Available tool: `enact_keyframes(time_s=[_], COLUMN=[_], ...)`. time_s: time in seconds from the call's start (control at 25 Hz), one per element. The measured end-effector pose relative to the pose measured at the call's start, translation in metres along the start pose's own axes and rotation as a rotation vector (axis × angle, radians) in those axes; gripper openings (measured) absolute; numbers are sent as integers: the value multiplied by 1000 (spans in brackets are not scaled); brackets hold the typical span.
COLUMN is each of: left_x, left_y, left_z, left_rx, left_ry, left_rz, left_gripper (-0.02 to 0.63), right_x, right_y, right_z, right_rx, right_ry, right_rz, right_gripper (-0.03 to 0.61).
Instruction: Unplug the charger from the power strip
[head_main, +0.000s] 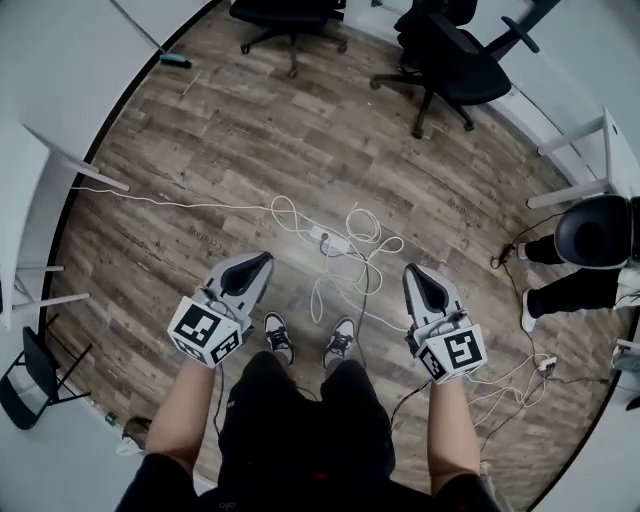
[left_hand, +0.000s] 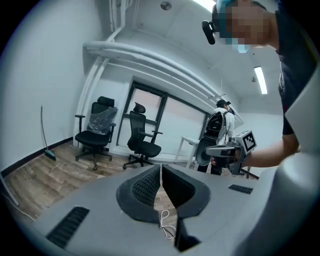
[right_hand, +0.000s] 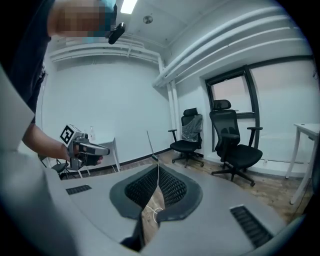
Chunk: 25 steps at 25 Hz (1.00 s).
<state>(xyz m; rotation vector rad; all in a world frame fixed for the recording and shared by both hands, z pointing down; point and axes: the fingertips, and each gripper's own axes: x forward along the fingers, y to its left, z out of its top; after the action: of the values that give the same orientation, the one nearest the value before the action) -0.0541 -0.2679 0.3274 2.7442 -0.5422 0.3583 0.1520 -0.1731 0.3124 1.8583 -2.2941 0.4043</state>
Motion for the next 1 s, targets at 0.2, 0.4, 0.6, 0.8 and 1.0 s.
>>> enact_keyframes(time_s=[0.2, 0.4, 0.6, 0.8, 1.0], left_x=[66, 118, 155, 197, 244], left_y=[23, 48, 76, 104, 138], left_z=[-75, -159, -258, -356, -443], left_rx=[-4, -6, 7, 36, 39], left_ry=[11, 28, 88, 121, 126], left_rz=[16, 21, -2, -42, -72], left_gripper=[32, 32, 32, 32, 32], right_x=[39, 78, 117, 153, 194], right_y=[-42, -72, -87, -102, -118], right_z=[-97, -198, -292, -388, -480], right_rx=[15, 38, 42, 31, 20], right_ry=[69, 93, 105, 117, 120], right_rz=[13, 31, 44, 59, 65], right_gripper=[20, 20, 20, 20, 20])
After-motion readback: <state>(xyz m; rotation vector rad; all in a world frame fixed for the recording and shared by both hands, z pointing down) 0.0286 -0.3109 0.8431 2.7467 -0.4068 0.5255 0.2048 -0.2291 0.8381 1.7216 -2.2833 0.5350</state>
